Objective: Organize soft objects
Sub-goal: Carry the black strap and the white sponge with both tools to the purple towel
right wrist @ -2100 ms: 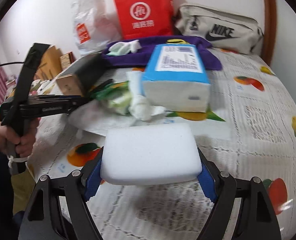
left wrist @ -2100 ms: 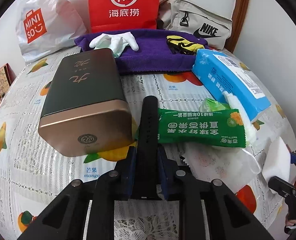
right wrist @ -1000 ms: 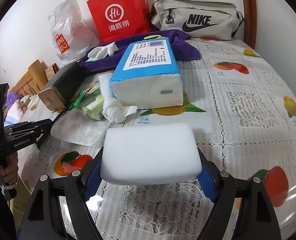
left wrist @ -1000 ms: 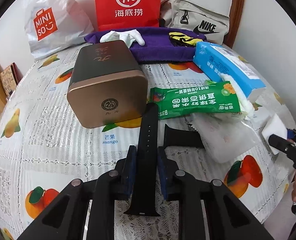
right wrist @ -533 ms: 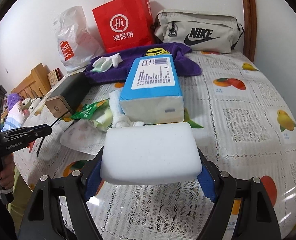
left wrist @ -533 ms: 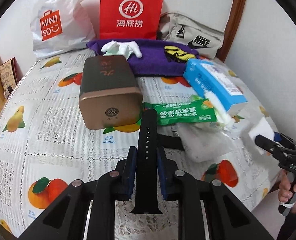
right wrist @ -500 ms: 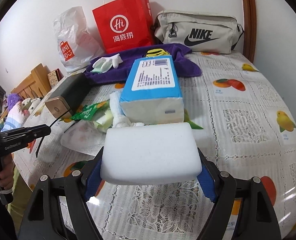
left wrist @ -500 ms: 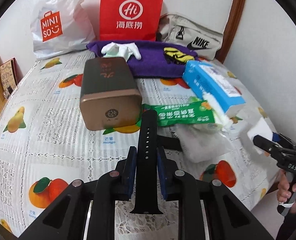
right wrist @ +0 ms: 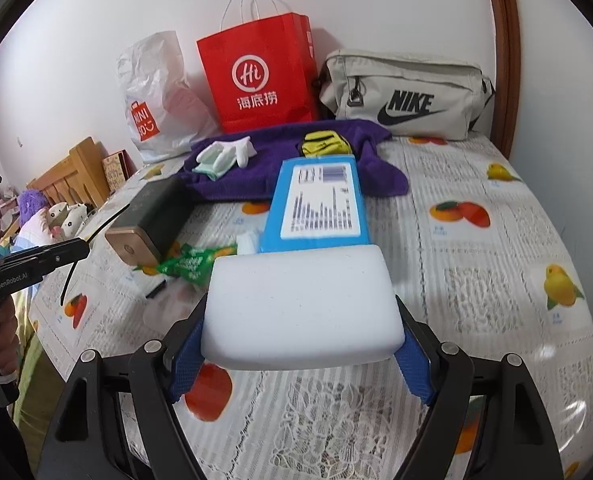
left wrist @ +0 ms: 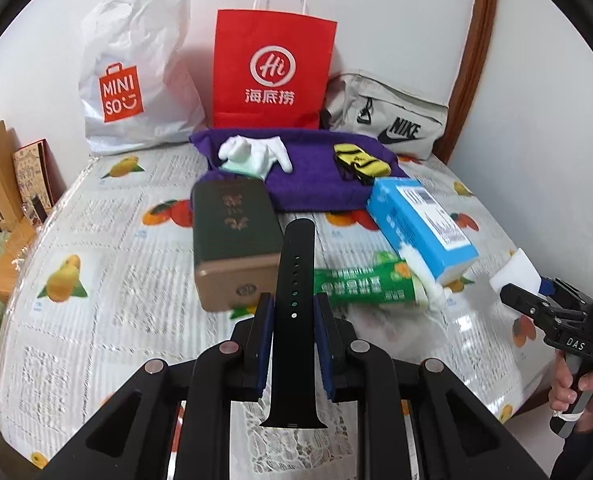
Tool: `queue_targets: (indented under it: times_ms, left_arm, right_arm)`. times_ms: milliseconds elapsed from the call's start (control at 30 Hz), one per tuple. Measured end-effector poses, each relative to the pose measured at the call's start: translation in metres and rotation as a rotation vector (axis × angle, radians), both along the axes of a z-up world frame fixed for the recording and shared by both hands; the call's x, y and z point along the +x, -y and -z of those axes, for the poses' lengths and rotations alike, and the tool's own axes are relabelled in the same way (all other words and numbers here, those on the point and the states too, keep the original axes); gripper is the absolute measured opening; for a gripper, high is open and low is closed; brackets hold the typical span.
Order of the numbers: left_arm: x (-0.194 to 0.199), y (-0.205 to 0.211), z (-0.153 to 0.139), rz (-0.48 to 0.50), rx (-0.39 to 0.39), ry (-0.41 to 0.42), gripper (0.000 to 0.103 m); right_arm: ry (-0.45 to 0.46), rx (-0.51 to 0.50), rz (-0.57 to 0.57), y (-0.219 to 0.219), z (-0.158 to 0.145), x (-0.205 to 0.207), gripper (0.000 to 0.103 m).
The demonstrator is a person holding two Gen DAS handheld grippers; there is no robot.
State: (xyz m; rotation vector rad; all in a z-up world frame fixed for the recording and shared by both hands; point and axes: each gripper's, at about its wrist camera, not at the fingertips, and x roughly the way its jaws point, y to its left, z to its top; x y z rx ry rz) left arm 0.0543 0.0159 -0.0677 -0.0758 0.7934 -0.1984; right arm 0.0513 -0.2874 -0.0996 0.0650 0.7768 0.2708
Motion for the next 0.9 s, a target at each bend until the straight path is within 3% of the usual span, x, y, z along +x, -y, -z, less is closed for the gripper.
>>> queue_targets:
  times_ms: [367,900]
  left_arm:
    - [0.030,-0.010,-0.013,-0.071,-0.009,0.002,0.020]
    - [0.085,-0.016,-0.020,-0.097,-0.016,-0.026,0.020]
  right_arm:
    - [0.025,-0.003,-0.030,-0.008,-0.025,0.039,0.081]
    - [0.012,0.008,-0.051,-0.024,-0.040,0.105,0.081]
